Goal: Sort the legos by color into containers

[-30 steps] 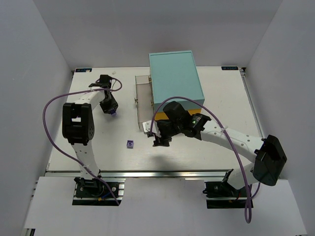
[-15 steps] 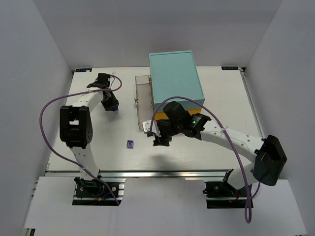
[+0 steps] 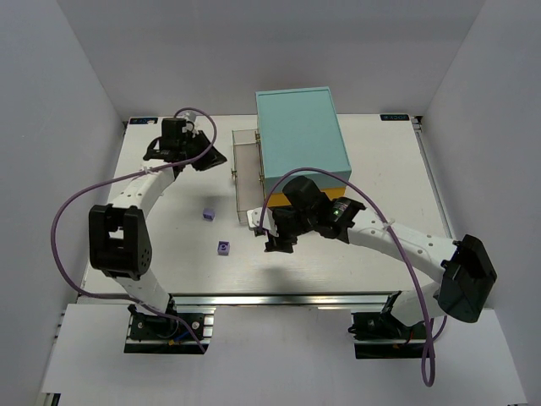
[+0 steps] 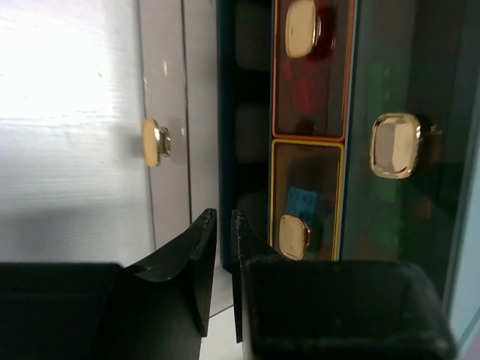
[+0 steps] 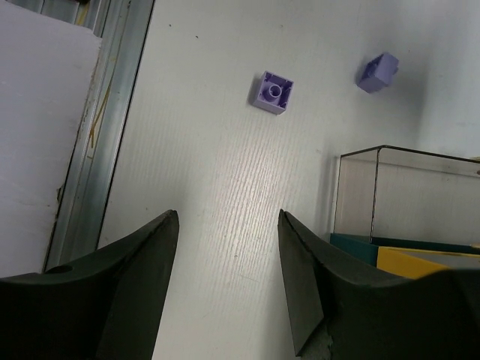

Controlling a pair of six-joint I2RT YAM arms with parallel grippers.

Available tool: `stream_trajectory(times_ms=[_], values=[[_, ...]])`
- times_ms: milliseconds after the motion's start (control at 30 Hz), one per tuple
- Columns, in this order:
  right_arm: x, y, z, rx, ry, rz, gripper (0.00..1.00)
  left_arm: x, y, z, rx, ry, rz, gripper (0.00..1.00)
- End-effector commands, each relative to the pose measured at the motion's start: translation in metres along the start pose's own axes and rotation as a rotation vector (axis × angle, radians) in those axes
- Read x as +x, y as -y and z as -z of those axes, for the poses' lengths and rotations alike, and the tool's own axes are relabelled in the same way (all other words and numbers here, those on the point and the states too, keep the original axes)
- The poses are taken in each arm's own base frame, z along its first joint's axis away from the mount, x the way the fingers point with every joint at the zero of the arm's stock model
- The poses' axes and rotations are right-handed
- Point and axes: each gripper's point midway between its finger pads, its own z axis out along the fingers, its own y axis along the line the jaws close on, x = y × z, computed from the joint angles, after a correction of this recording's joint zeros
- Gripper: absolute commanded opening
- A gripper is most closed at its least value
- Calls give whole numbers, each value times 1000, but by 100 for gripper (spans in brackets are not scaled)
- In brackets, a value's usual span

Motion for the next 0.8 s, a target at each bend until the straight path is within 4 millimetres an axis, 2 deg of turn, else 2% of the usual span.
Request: stream_trajectory(times_ms=[0,67,100,167,200,300,400,500,633,767], values=[[-15,8,8,46,41,26,61,3,22,-2,71,-22,-4,25],[-16,9,10,55,41,26,61,2,5,-4,-23,-5,4,31],[-15,10,11,60,38,27,61,11,-10,-2,-98,-39,20,36],[-15,10,11,64,39,33,62,17,-28,1,-177,-37,17,46],[-13,9,10,64,37,32,62,23,-37,6,-218,-49,19,57],[-12,10,12,71,37,34,62,34,-56,26,-295,-32,25,71],[-10,9,11,69,35,31,62,46,-67,50,-359,-21,63,75],[-6,7,9,65,30,24,63,69,-81,72,-437,-58,109,80],[-4,5,7,56,29,12,63,96,-91,80,-486,-105,179,84],[-6,7,6,59,32,7,63,112,-98,71,-518,-158,232,85]])
